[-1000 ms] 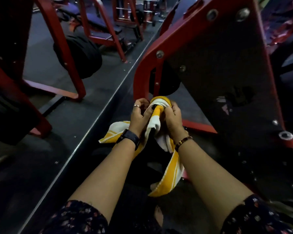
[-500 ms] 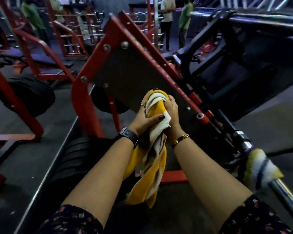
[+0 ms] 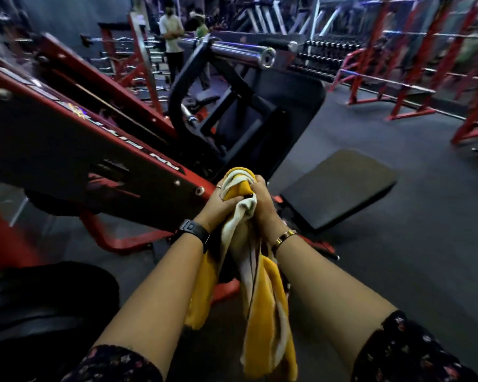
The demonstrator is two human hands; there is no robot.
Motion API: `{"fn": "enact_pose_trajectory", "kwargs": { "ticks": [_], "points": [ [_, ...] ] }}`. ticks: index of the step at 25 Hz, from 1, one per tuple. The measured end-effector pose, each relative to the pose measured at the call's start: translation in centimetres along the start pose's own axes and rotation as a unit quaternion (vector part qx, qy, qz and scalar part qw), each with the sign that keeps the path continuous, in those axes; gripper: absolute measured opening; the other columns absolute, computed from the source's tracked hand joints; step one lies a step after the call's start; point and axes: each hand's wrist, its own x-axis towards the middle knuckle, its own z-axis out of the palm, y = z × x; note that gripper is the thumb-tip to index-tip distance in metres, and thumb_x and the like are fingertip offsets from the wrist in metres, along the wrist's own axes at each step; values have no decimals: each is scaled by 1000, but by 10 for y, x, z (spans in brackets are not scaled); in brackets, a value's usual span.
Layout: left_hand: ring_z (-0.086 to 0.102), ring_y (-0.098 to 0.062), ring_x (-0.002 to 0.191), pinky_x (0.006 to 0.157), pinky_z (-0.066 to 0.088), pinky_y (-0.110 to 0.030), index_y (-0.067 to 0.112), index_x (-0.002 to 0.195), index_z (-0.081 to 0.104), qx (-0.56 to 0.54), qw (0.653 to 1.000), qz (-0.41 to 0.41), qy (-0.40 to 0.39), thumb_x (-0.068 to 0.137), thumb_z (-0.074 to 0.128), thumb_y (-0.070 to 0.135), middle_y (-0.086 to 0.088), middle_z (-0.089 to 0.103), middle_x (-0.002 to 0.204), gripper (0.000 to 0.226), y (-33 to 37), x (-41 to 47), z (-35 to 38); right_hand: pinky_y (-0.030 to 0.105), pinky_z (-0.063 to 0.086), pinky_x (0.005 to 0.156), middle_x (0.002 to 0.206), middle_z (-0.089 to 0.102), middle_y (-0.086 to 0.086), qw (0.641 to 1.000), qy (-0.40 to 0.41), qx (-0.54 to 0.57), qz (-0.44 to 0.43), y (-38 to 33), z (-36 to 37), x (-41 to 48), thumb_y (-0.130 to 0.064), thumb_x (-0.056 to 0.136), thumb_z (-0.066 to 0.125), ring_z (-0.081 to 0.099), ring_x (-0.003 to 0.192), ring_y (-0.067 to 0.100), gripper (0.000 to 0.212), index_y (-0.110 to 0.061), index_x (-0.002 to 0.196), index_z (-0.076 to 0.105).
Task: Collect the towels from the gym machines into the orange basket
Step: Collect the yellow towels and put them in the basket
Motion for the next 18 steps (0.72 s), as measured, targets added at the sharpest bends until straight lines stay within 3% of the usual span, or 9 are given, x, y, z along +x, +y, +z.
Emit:
{"fn": "enact_pose_trajectory", "kwargs": {
  "ticks": [2, 4, 8, 11, 13, 15, 18],
  "points": [
    [59, 0, 95, 77, 47, -8, 17, 111, 53, -10, 1000, -8, -7, 57, 65, 42, 8, 58, 102, 60, -2, 12, 17, 38, 45, 82, 84, 49, 4, 1000, -8, -23, 5, -1, -20, 5, -9, 90, 43, 51, 83, 19, 15, -19, 79, 47],
    [59, -1, 94, 74, 48, -8, 12, 119, 49, -15, 999, -29, -8, 61, 69, 32, 8, 59, 102, 66, -9, 21, 29, 48, 48, 91, 89, 53, 4, 997, -13, -73, -1, 9, -38, 19, -23, 80, 46, 55, 93, 29, 5, -24, 77, 50],
    [59, -8, 95, 68, 50, -8, 13, 128, 43, -30, 995, -92, -4, 67, 63, 18, 6, 58, 105, 65, -34, 38, 46, 56, 46, 94, 100, 60, 4, 981, -28, -188, -31, 38, -70, 43, -44, 70, 47, 56, 104, 28, 21, -33, 85, 54],
    [55, -18, 107, 80, 49, -19, 11, 138, 37, -28, 989, -143, 10, 70, 70, 17, -5, 56, 119, 76, -76, 49, 54, 51, 44, 98, 98, 57, -8, 968, -2, -249, -34, 60, -92, 55, -41, 77, 57, 53, 108, 22, 31, -22, 102, 59],
    [55, -22, 113, 95, 48, -34, 13, 136, 39, -10, 984, -176, 27, 60, 74, 32, -7, 56, 123, 87, -106, 56, 56, 47, 40, 104, 113, 59, -1, 955, 13, -295, -10, 79, -110, 69, -40, 79, 62, 48, 118, 22, 44, -16, 116, 58],
    [57, -24, 114, 102, 46, -42, 17, 133, 43, 22, 978, -207, 32, 47, 72, 48, -6, 59, 122, 95, -137, 68, 59, 46, 35, 108, 133, 54, 4, 927, 21, -374, 25, 99, -126, 83, -57, 68, 60, 43, 128, 24, 71, -21, 128, 51],
    [55, -21, 114, 103, 44, -41, 21, 138, 38, 43, 971, -237, 2, 45, 71, 51, -3, 58, 121, 103, -179, 78, 71, 46, 30, 113, 149, 39, 1, 881, -16, -468, 72, 141, -135, 100, -72, 51, 53, 33, 138, 24, 102, -29, 141, 34]
  ]
}}
